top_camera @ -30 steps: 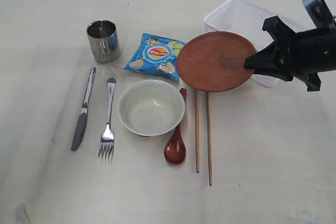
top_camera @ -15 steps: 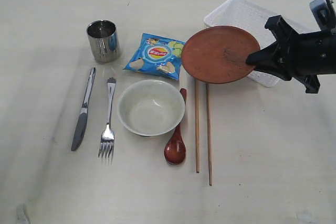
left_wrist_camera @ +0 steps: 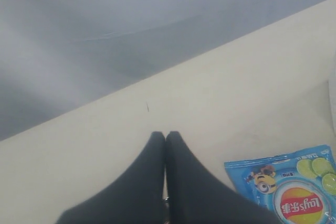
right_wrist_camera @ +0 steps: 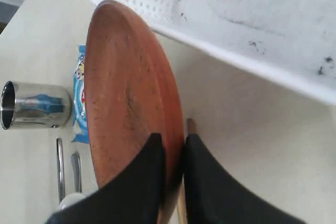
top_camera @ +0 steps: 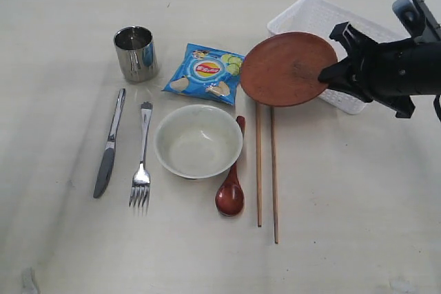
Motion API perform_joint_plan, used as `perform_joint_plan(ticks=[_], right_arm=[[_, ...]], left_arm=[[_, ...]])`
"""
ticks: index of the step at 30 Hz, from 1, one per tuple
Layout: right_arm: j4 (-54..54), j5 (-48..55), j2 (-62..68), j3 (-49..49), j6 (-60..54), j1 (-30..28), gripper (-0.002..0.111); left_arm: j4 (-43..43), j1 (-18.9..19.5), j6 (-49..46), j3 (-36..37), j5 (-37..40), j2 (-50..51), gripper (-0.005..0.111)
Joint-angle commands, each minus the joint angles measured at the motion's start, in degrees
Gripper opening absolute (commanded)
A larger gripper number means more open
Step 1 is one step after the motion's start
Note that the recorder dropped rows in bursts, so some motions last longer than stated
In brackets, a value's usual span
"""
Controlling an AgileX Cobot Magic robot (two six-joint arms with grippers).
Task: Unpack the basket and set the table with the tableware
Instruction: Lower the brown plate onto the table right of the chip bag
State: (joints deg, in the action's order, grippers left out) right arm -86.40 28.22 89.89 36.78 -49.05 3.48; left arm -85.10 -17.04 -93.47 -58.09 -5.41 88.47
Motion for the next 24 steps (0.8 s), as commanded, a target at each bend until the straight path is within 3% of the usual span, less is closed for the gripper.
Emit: perform_joint_plan(ticks=[1, 11, 17, 24], right_arm=[[-3.6, -0.7, -0.4, -0.3, -0.7, 0.1, -0.001], [-6.3, 4.8, 5.4, -0.3, -1.5, 0.1, -0.001], [-13.5, 4.8, 9.5, -0.3, -7.3, 0.1, -0.001], [-13.5, 2.7, 13.0, 1.6, -10.3, 0.1, -0.001]], left_arm=[[-0.4, -0.2, 0.3, 0.3, 0.3, -0.2, 0.000], [-0.4, -0.2, 0.3, 0.3, 0.3, -0.2, 0.000], [-0.4, -0.2, 0.5, 0.3, 0.3, -0.2, 0.000], [-0.4, -0.2, 0.5, 0.3, 0.3, -0.2, 0.000]])
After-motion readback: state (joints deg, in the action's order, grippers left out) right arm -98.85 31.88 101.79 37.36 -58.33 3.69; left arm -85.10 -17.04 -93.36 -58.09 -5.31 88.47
